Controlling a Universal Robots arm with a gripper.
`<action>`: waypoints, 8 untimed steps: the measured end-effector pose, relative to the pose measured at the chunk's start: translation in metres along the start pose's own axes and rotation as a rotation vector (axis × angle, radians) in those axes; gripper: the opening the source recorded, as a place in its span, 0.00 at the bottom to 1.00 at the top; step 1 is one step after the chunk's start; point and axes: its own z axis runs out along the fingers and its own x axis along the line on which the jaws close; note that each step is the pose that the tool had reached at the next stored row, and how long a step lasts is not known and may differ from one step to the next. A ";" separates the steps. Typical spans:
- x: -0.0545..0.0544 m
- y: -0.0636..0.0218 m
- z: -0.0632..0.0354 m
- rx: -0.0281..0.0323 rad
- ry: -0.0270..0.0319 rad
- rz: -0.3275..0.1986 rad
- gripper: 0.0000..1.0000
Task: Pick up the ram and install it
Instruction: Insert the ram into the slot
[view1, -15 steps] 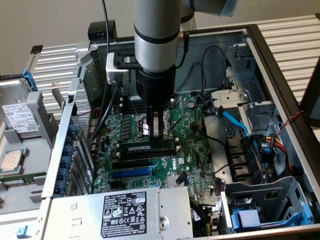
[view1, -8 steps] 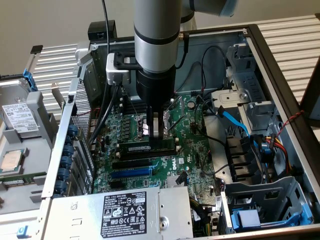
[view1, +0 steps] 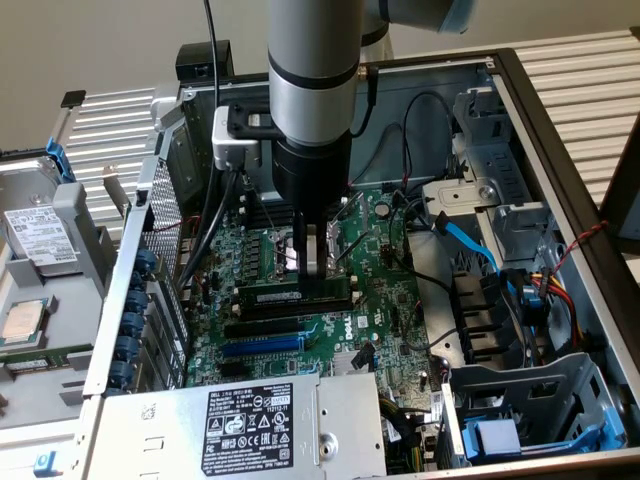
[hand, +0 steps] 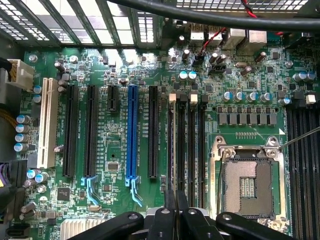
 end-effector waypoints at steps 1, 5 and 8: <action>0.000 0.0000 0.0000 0.0000 0.0001 0.000 0.12; 0.000 0.0000 0.0000 -0.0001 0.0005 -0.004 0.12; 0.000 0.0000 0.0000 -0.0002 0.0006 -0.006 0.12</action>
